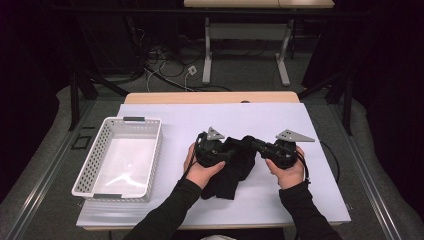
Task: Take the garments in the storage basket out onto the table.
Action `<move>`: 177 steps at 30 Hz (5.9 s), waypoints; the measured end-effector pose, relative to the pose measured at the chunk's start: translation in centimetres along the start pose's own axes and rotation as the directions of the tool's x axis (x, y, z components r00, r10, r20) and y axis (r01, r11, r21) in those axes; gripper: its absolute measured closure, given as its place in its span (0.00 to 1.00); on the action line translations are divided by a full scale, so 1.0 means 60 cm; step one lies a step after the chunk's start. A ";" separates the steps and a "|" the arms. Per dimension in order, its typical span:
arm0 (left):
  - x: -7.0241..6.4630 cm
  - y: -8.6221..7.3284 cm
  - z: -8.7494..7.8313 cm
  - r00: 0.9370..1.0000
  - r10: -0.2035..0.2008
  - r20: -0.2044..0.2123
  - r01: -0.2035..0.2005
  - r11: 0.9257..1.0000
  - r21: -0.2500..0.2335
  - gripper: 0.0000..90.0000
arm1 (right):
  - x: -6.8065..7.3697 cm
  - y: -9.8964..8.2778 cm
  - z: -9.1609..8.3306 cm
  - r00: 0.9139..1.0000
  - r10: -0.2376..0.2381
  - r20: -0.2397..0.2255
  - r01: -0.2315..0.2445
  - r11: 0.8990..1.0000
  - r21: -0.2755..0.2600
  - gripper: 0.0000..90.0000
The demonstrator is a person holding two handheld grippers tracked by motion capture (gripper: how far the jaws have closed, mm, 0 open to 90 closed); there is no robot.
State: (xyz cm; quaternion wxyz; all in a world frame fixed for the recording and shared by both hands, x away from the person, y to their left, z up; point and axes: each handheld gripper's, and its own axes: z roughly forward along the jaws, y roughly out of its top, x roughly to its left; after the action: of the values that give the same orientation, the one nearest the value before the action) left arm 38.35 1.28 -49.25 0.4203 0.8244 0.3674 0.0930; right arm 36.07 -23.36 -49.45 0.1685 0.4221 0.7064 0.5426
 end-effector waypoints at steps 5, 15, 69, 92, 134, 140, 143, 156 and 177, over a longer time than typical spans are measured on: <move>0.022 0.016 -0.006 0.999 -0.049 0.024 0.049 0.999 -0.014 0.93 | 0.000 0.000 0.000 1.000 0.001 -0.006 -0.001 1.000 0.000 0.87; 0.046 0.067 -0.056 0.999 -0.037 -0.028 0.035 0.995 -0.092 0.95 | 0.005 -0.003 0.007 0.999 0.012 -0.040 -0.012 1.000 -0.004 0.65; 0.108 0.009 -0.068 0.983 -0.181 -0.017 0.179 0.980 -0.088 0.75 | 0.030 0.002 -0.015 0.993 -0.115 -0.041 0.117 0.990 0.073 0.98; 0.144 -0.046 0.001 0.966 -0.241 -0.094 0.241 0.970 -0.011 0.55 | -0.061 -0.029 -0.042 0.991 0.084 0.100 -0.093 0.992 0.089 0.98; 0.115 0.014 -0.146 0.987 -0.158 -0.022 0.149 0.961 -0.232 0.99 | -0.072 -0.013 -0.066 0.985 0.129 0.119 -0.126 0.991 -0.031 0.98; 0.109 -0.015 -0.160 0.988 -0.154 -0.011 0.147 0.964 -0.222 0.99 | -0.065 -0.010 -0.068 0.988 0.117 0.102 -0.115 0.993 -0.031 0.98; 0.103 -0.036 -0.161 0.988 -0.154 -0.006 0.150 0.969 -0.198 0.99 | -0.059 -0.012 -0.068 0.991 0.107 0.085 -0.108 0.994 0.008 0.97; 0.058 -0.088 -0.183 0.994 -0.099 0.053 0.107 0.975 -0.196 0.99 | -0.032 -0.052 -0.093 0.997 0.053 0.048 -0.059 0.989 0.136 0.96; 0.015 -0.183 -0.201 0.989 -0.108 0.099 0.120 0.985 -0.127 0.99 | 0.002 -0.103 -0.120 0.999 0.042 -0.024 -0.034 0.960 0.279 0.84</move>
State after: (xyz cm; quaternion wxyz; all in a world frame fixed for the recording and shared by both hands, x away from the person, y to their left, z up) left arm 27.61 13.56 -50.13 0.4952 0.7758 0.3872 0.0548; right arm 28.40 -28.08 -52.50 0.0864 0.4468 0.7699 0.4473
